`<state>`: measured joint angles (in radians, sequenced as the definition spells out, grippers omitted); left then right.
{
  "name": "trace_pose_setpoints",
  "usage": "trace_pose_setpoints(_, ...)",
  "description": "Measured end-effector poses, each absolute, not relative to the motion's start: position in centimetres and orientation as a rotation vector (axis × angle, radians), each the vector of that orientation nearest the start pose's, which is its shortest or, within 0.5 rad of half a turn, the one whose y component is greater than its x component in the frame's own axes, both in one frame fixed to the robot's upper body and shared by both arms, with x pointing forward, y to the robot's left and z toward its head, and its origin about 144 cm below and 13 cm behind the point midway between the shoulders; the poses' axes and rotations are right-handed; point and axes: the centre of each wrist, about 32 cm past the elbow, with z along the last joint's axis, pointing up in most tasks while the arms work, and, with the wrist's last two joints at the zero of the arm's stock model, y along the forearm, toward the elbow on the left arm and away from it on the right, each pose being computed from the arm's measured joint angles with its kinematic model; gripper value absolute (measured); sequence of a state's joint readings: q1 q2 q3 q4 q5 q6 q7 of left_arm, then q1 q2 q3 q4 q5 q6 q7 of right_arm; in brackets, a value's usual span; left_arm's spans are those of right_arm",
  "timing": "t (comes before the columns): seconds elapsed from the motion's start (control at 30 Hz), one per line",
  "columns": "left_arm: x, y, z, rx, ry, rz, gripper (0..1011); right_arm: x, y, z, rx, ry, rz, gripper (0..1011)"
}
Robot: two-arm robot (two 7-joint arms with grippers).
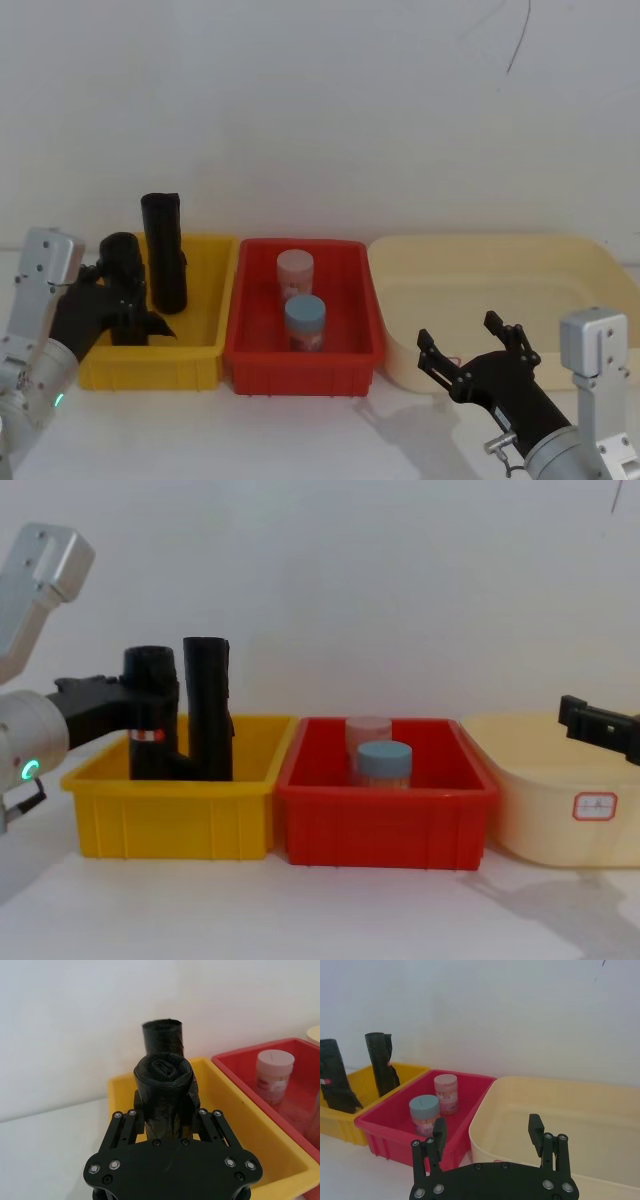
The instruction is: Pick up the garbage bag with the one hand and transfer it to the other hand.
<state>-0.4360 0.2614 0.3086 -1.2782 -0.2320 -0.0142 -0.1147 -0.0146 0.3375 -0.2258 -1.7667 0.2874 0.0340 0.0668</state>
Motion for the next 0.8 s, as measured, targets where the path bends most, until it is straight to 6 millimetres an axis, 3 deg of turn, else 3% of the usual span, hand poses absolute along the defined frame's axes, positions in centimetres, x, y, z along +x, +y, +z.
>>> trace_pose_setpoints(0.8, 53.6, 22.4, 124.1, -0.073, -0.461, 1.311, 371, 44.3, -23.7, 118.9, 0.026, -0.075, -1.229, 999)
